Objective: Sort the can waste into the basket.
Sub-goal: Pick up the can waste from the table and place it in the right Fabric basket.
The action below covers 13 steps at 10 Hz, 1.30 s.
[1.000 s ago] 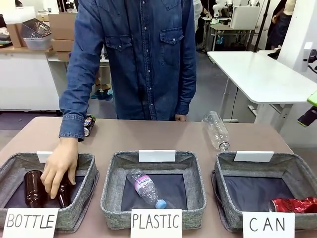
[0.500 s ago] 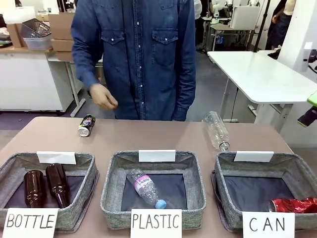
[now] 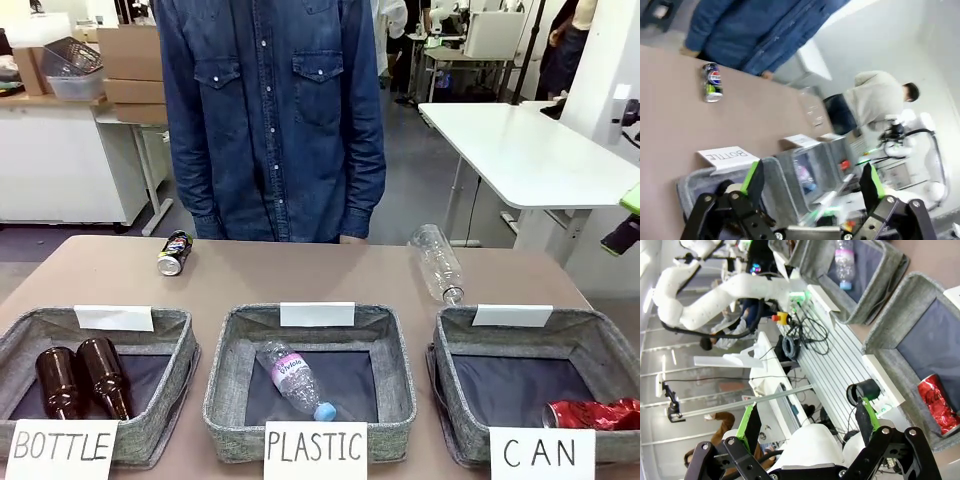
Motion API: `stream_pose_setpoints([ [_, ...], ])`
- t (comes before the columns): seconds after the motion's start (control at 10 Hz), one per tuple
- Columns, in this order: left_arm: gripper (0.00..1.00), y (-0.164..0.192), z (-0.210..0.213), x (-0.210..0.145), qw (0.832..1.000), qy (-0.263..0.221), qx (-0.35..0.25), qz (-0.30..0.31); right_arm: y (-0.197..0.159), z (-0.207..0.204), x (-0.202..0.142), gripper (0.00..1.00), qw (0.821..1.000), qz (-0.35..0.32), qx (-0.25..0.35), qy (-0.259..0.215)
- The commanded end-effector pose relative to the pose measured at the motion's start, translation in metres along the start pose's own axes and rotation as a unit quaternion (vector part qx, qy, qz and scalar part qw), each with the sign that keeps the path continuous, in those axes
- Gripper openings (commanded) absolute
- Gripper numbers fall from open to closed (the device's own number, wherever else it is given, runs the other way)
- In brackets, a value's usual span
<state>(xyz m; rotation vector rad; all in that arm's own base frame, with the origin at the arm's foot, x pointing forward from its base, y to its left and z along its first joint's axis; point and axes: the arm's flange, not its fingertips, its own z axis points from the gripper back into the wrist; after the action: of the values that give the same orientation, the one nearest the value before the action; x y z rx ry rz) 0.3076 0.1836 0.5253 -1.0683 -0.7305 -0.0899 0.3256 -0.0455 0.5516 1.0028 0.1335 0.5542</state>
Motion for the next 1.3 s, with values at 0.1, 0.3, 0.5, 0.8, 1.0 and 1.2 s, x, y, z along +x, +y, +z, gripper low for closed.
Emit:
stream_pose_setpoints([
  [0.1, 1.00, -0.014, -0.118, 0.080, 0.965, 0.147, 0.214, -0.042, -0.001, 0.002, -0.003, 1.00, 1.000, 0.008, -0.004, 0.006],
  [0.3, 1.00, -0.017, -0.208, 0.096, 0.928, 0.203, 0.303, -0.079, -0.001, 0.002, -0.003, 1.00, 1.000, 0.008, -0.004, 0.006],
  [0.5, 1.00, 0.003, -0.300, 0.088, 0.901, 0.225, 0.355, -0.105, -0.001, 0.002, -0.003, 1.00, 1.000, 0.008, -0.004, 0.006],
  [0.8, 1.00, 0.005, -0.326, 0.064, 0.902, 0.226, 0.346, -0.124, -0.001, 0.002, -0.003, 1.00, 1.000, 0.008, -0.004, 0.006],
  [1.0, 1.00, 0.023, -0.359, 0.051, 0.909, 0.281, 0.296, -0.086, -0.001, 0.002, -0.003, 1.00, 1.000, 0.008, -0.004, 0.006],
  [1.2, 1.00, 0.068, -0.399, 0.058, 0.878, 0.299, 0.372, -0.039, -0.001, 0.002, -0.003, 1.00, 1.000, 0.008, -0.004, 0.006],
])
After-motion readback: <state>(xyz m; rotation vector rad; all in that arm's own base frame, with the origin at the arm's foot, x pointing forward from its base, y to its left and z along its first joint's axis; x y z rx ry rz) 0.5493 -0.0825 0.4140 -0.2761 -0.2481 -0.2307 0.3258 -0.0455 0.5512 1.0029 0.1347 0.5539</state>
